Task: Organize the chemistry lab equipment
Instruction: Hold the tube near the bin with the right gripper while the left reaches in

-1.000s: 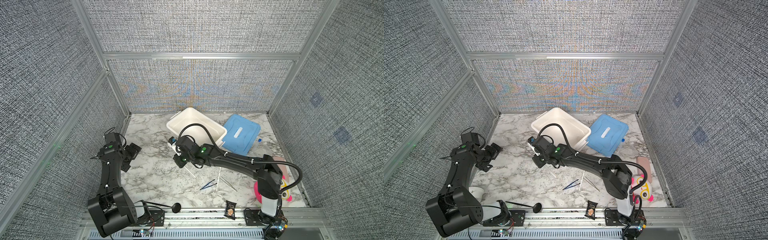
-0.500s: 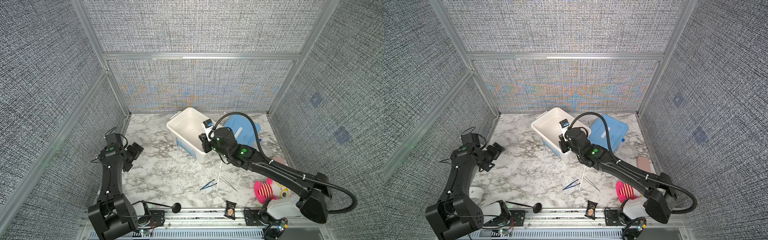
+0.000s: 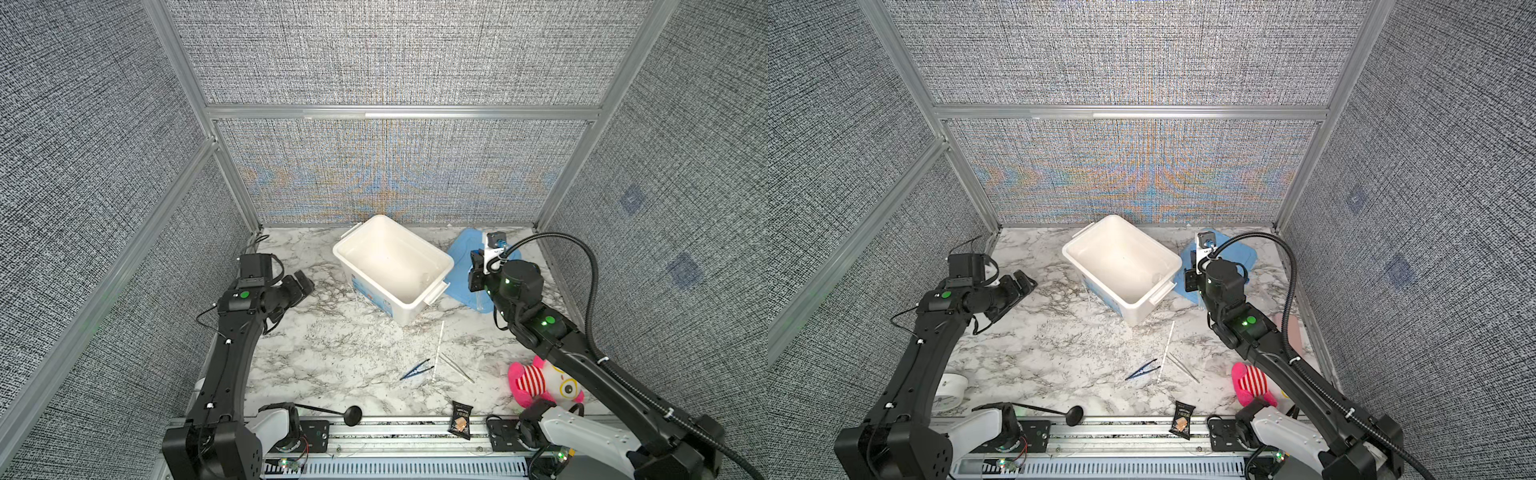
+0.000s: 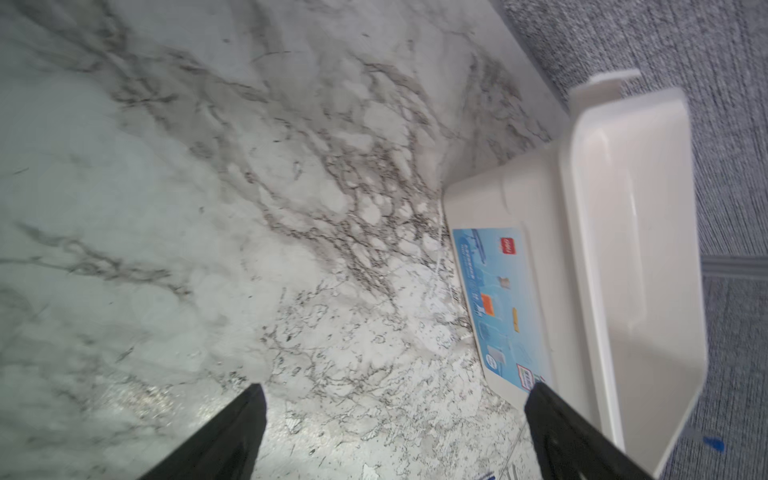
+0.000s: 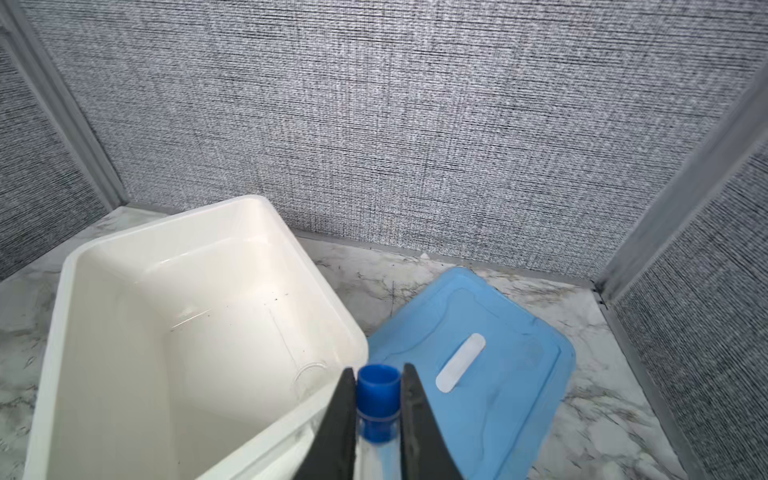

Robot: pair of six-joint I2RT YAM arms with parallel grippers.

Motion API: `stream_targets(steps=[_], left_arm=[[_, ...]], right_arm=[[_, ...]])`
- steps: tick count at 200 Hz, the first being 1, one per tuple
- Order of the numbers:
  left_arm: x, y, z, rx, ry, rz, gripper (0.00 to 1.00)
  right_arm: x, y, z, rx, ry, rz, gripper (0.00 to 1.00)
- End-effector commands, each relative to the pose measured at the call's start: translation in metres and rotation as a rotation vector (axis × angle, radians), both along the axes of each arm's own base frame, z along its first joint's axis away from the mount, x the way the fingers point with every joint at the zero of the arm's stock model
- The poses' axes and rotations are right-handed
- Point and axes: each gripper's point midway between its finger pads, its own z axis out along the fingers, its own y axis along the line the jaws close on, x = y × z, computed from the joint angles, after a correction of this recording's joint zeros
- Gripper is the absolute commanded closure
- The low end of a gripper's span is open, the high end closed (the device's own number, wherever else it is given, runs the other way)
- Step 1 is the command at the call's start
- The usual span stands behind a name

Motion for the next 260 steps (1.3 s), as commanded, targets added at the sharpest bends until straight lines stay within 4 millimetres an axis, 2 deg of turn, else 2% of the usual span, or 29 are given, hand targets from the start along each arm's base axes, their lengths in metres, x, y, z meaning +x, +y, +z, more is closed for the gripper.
stream_targets(steps=[1, 26, 36, 40, 53, 81, 110, 155, 181, 193, 197, 212, 260], left_arm=[[0.012, -0.039, 0.031, -0.001, -0.153, -0.170, 0.05], [0.008, -0.101, 0.056, -0.060, -0.280, -0.359, 0.08], [0.003, -0.127, 0.063, -0.091, -0.328, -0.433, 0.09], [0.001, -0.139, 0.066, -0.106, -0.346, -0.468, 0.09], [-0.007, -0.174, 0.073, -0.162, -0.400, -0.573, 0.09], [-0.021, -0.235, 0.074, -0.249, -0.424, -0.716, 0.09], [-0.033, -0.284, 0.069, -0.311, -0.403, -0.828, 0.09], [-0.045, -0.321, 0.071, -0.377, -0.409, -0.906, 0.09], [-0.048, -0.336, 0.059, -0.386, -0.376, -0.920, 0.08], [-0.046, -0.341, 0.049, -0.384, -0.348, -0.912, 0.09], [-0.046, -0.343, 0.047, -0.385, -0.340, -0.913, 0.09], [-0.046, -0.348, 0.039, -0.388, -0.312, -0.908, 0.09], [-0.047, -0.358, 0.036, -0.427, -0.301, -0.916, 0.11]], right_arm=[[-0.003, 0.006, -0.003, 0.042, 0.033, 0.042, 0.84], [-0.004, 0.011, -0.016, 0.098, 0.141, 0.050, 0.84], [-0.003, 0.016, -0.031, 0.121, 0.222, 0.056, 0.84], [-0.002, 0.020, -0.023, 0.148, 0.227, 0.064, 0.84], [-0.002, 0.031, -0.032, 0.201, 0.297, 0.097, 0.84], [-0.005, 0.049, -0.039, 0.327, 0.364, 0.150, 0.84], [-0.008, 0.054, -0.035, 0.401, 0.379, 0.163, 0.84], [-0.010, 0.062, -0.031, 0.490, 0.401, 0.188, 0.85], [-0.011, 0.067, -0.027, 0.553, 0.398, 0.214, 0.85], [-0.009, 0.070, -0.020, 0.594, 0.382, 0.225, 0.85], [-0.011, 0.070, -0.033, 0.595, 0.407, 0.215, 0.85], [-0.009, 0.073, -0.032, 0.632, 0.406, 0.223, 0.85], [-0.002, 0.079, -0.036, 0.661, 0.414, 0.229, 0.85]])
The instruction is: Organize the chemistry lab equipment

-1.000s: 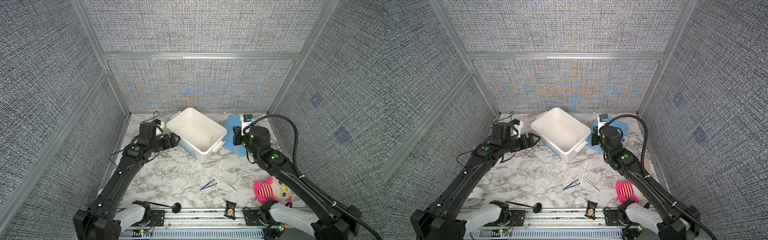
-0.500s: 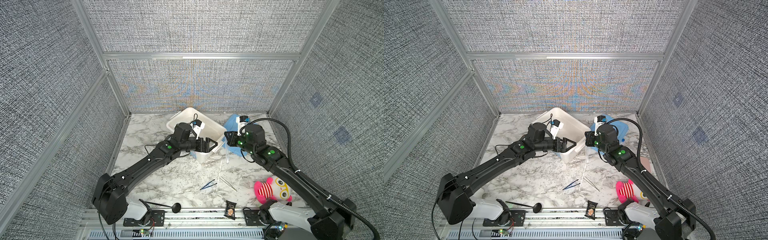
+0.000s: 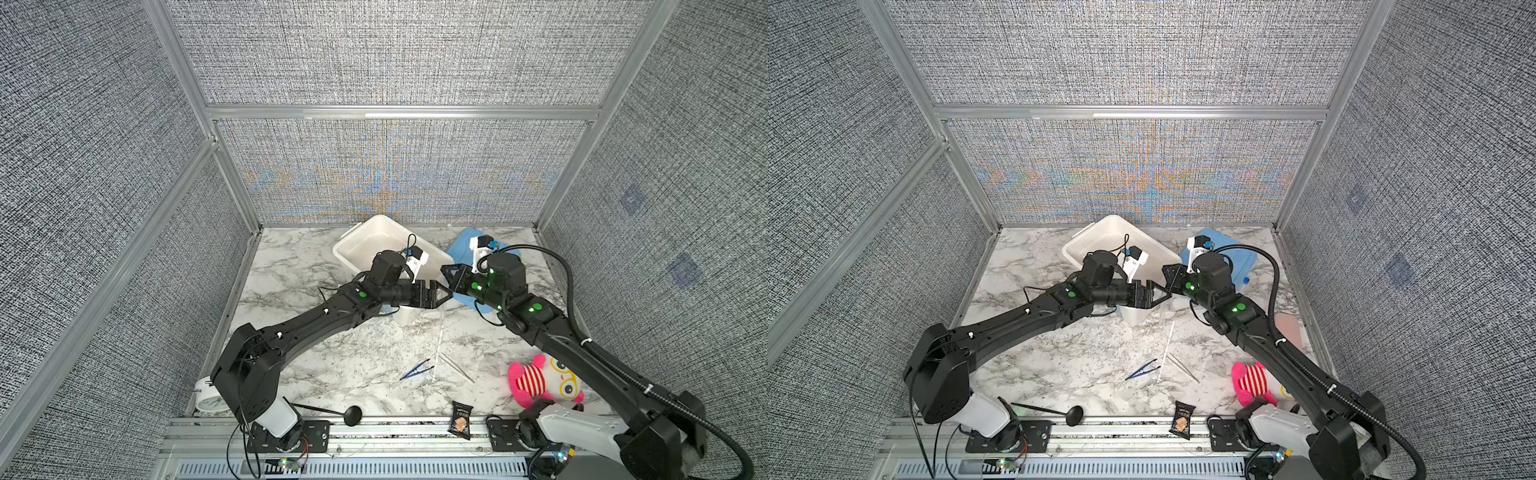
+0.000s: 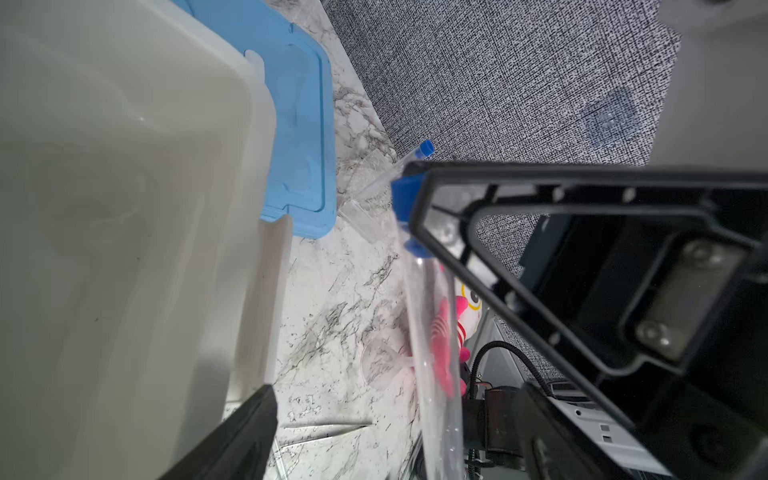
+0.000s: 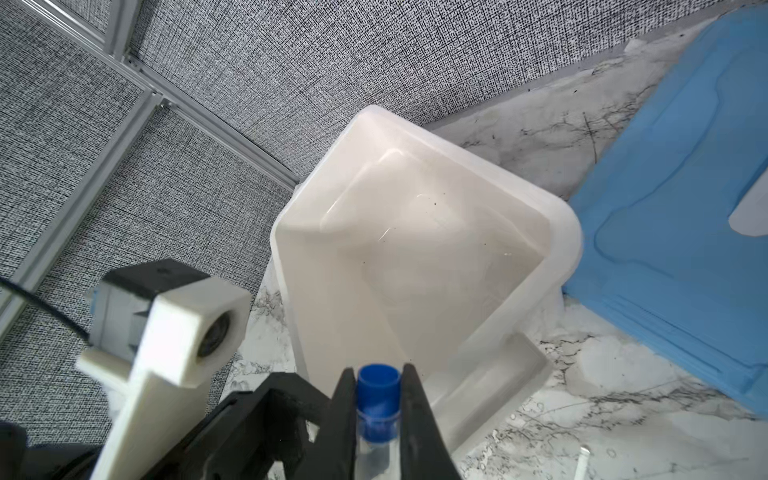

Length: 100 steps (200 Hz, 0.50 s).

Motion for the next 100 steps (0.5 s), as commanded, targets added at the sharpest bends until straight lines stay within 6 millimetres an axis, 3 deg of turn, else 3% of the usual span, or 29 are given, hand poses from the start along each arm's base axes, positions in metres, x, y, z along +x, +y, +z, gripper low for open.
stream_targets(steps=[1, 40, 60, 100], left_arm=[[0.002, -0.006, 0.011, -0.053, -0.006, -0.006, 0.11], [0.004, -0.010, -0.001, -0.045, 0.038, -0.002, 0.23], [0.006, -0.010, -0.006, -0.034, 0.045, 0.010, 0.24], [0.009, -0.010, -0.004, -0.043, 0.045, 0.029, 0.35]], right_arm=[[0.005, 0.006, 0.011, 0.055, -0.026, 0.002, 0.85], [0.008, 0.008, 0.010, 0.074, -0.022, -0.003, 0.85], [0.009, 0.008, 0.011, 0.075, -0.026, -0.004, 0.85], [0.011, 0.011, 0.010, 0.089, -0.022, 0.003, 0.85]])
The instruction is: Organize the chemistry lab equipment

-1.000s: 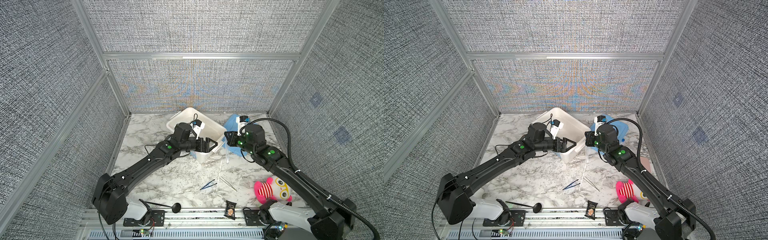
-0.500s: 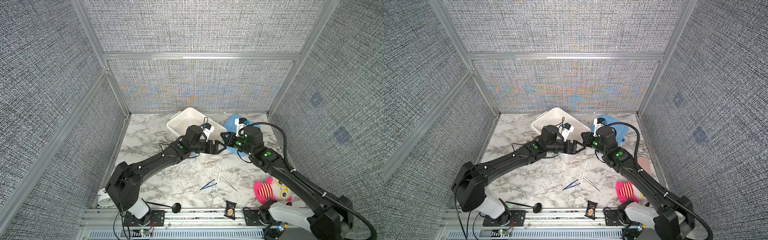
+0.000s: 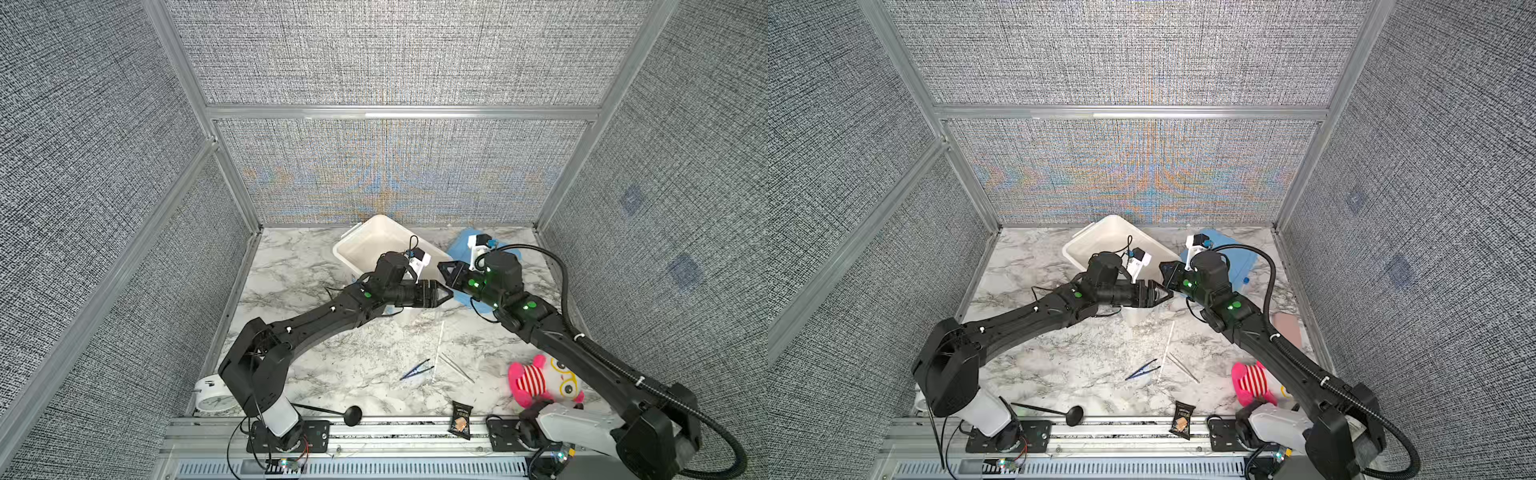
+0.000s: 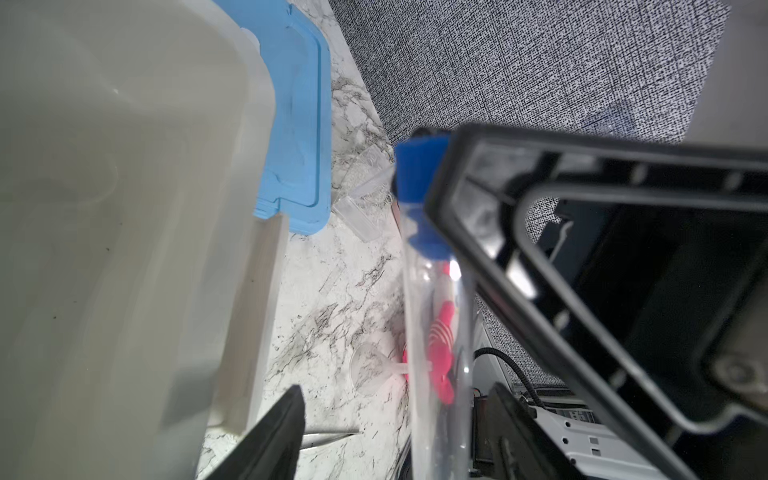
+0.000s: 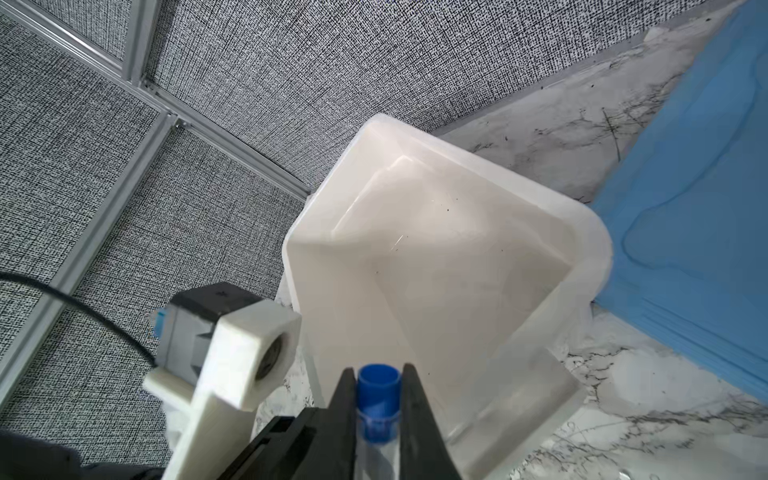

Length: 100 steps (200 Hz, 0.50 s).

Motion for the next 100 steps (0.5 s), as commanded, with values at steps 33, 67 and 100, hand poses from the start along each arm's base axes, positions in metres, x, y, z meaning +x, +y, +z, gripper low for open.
stream_targets(steps=[33, 67, 100], left_arm=[[0.0042, -0.0036, 0.0057, -0.030, -0.001, 0.014, 0.47], [0.0045, -0.0025, 0.0038, -0.030, 0.000, 0.019, 0.55], [0.0028, -0.0004, 0.0037, -0.037, 0.005, 0.025, 0.69]], right_arm=[[0.0041, 0.0056, 0.0086, 0.037, -0.030, 0.010, 0.85], [0.0054, 0.0085, 0.0054, 0.037, -0.021, 0.021, 0.85], [0.0052, 0.0108, 0.0032, 0.035, -0.017, 0.034, 0.85]])
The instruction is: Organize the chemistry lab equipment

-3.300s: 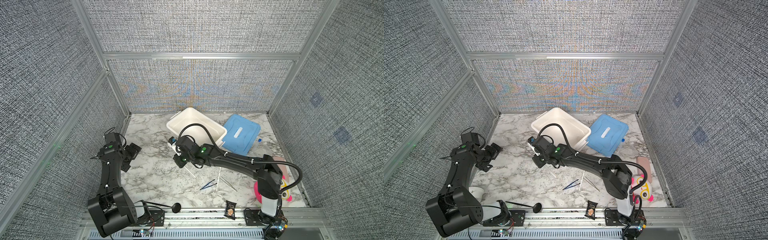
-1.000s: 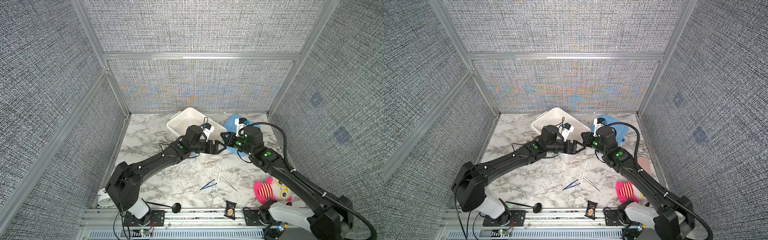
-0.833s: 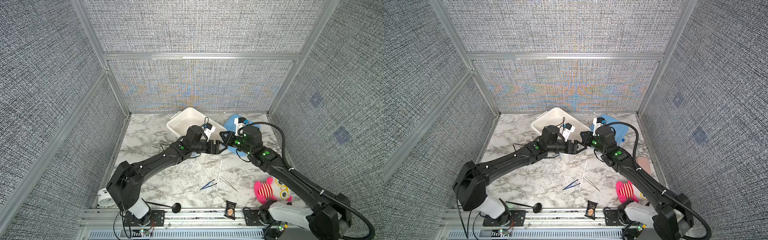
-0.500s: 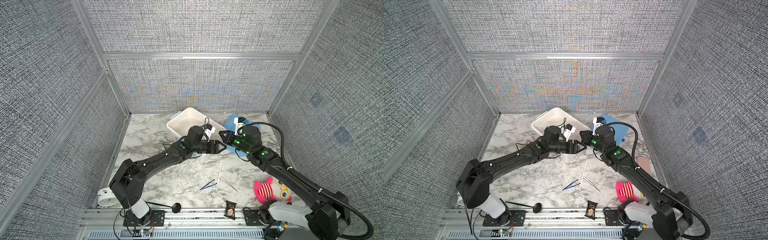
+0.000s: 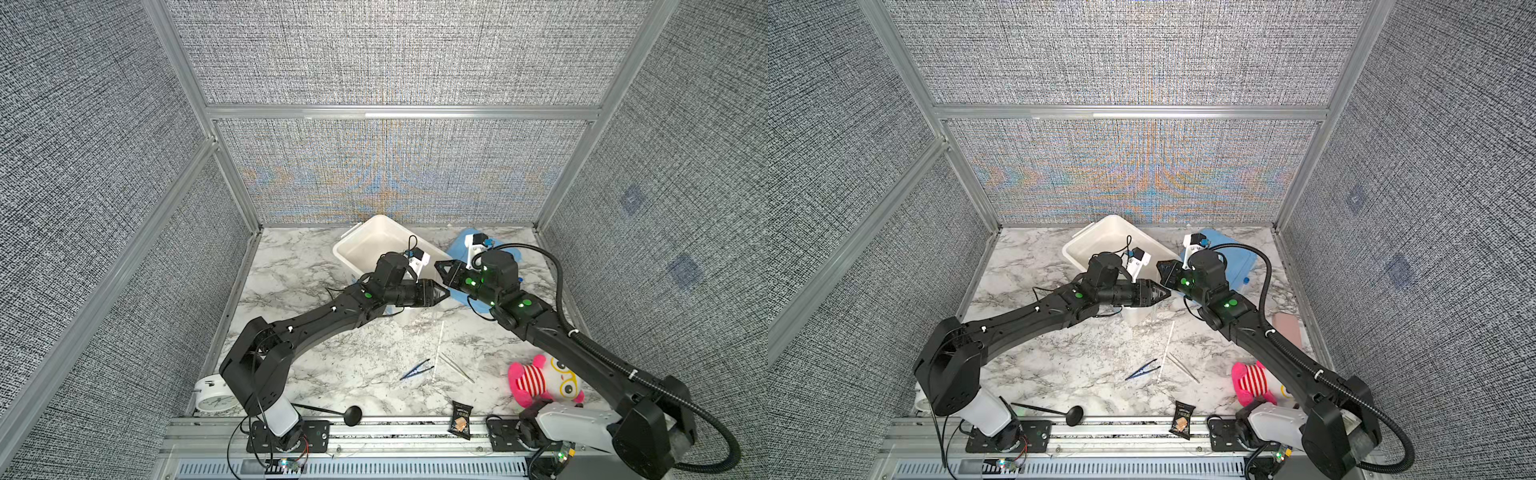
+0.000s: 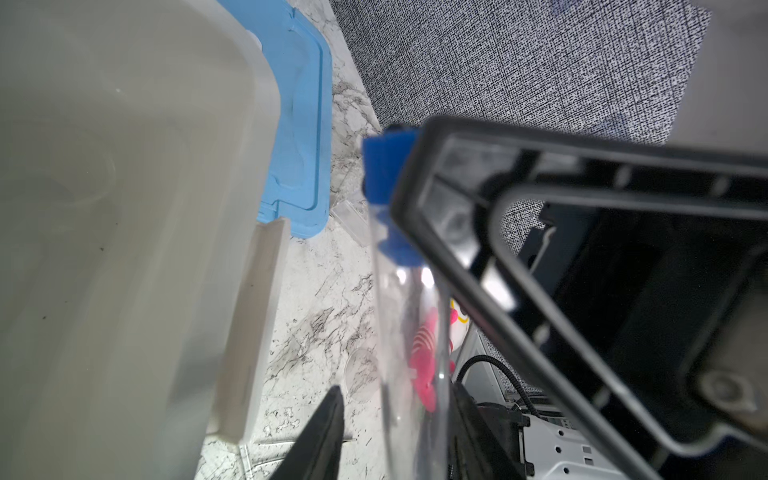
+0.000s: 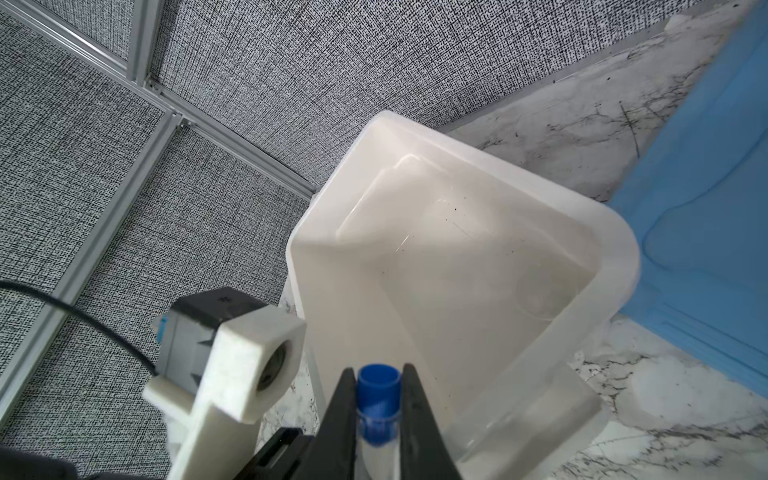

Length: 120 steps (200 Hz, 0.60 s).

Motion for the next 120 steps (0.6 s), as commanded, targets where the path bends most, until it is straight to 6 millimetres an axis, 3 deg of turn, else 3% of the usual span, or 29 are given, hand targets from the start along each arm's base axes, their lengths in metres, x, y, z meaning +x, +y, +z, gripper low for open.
stream_targets(steps=[1, 52, 77, 90, 120], left_arm=[[0.0014, 0.0006, 0.0059, -0.022, -0.014, 0.011, 0.70], [0.0021, 0.0016, -0.0002, -0.003, 0.004, 0.020, 0.73], [0.0030, 0.0030, -0.0001, 0.004, 0.009, 0.028, 0.78], [0.0033, 0.0032, -0.0012, 0.005, 0.007, 0.029, 0.89], [0.0038, 0.0028, -0.0009, 0.005, 0.012, 0.032, 0.89]], right_arm=[[0.0002, 0.0035, 0.0073, 0.022, -0.022, 0.015, 0.85], [-0.0029, 0.0043, 0.0073, 0.028, -0.032, 0.030, 0.83], [-0.0049, 0.0037, 0.0064, 0.028, -0.029, 0.031, 0.82], [-0.0056, 0.0031, 0.0049, 0.024, -0.028, 0.032, 0.81], [-0.0075, 0.0035, 0.0033, 0.023, -0.020, 0.038, 0.78]])
